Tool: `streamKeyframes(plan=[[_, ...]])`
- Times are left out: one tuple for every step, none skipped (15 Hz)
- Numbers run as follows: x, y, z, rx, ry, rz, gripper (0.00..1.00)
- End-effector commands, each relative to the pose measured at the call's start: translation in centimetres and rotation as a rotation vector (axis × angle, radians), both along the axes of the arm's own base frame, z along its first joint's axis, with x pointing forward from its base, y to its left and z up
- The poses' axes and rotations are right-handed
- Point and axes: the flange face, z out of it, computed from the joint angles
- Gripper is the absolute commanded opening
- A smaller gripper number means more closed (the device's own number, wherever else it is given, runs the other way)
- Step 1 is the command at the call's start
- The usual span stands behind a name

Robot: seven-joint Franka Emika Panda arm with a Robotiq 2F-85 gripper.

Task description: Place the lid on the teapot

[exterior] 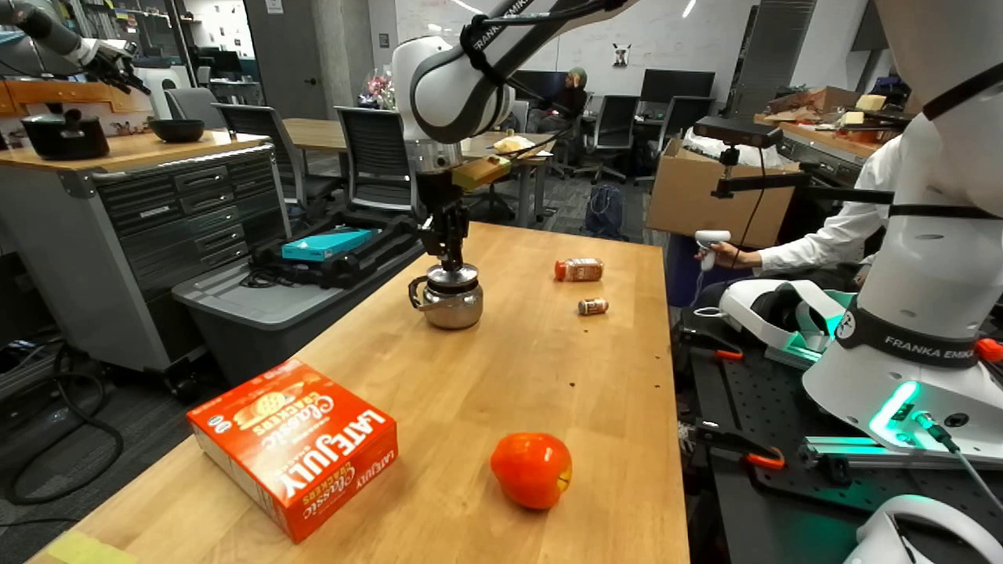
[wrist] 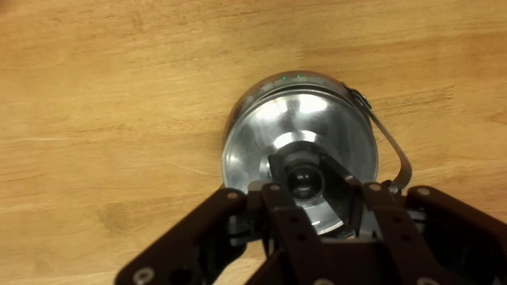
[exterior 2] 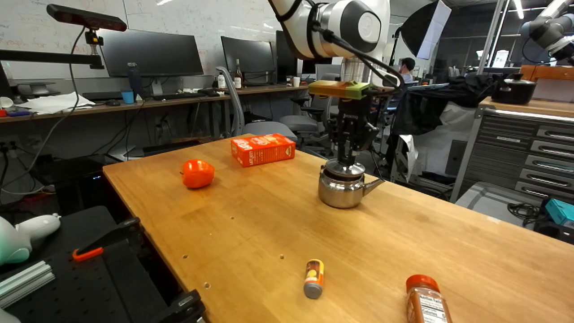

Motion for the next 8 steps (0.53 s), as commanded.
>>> streamKeyframes(plan=[[1.16, -0.08, -0.04, 0.006, -0.02, -0.024, 0.07], [1.17, -0.07, -0.09, 0.007, -0.019, -0.024, 0.07], [1.16, -0.07, -0.16, 0.008, -0.017, -0.024, 0.07], [1.15, -0.07, -0.27, 0.009, -0.014, -0.023, 0.07], [1.13, -0.07, -0.43, 0.009, -0.011, -0.023, 0.07], [1.13, -0.07, -0.56, 0.008, -0.01, -0.023, 0.07], [1.12, -0.06, -0.7, 0.008, -0.008, -0.024, 0.07], [1.13, -0.05, -0.82, 0.008, -0.007, -0.024, 0.07]])
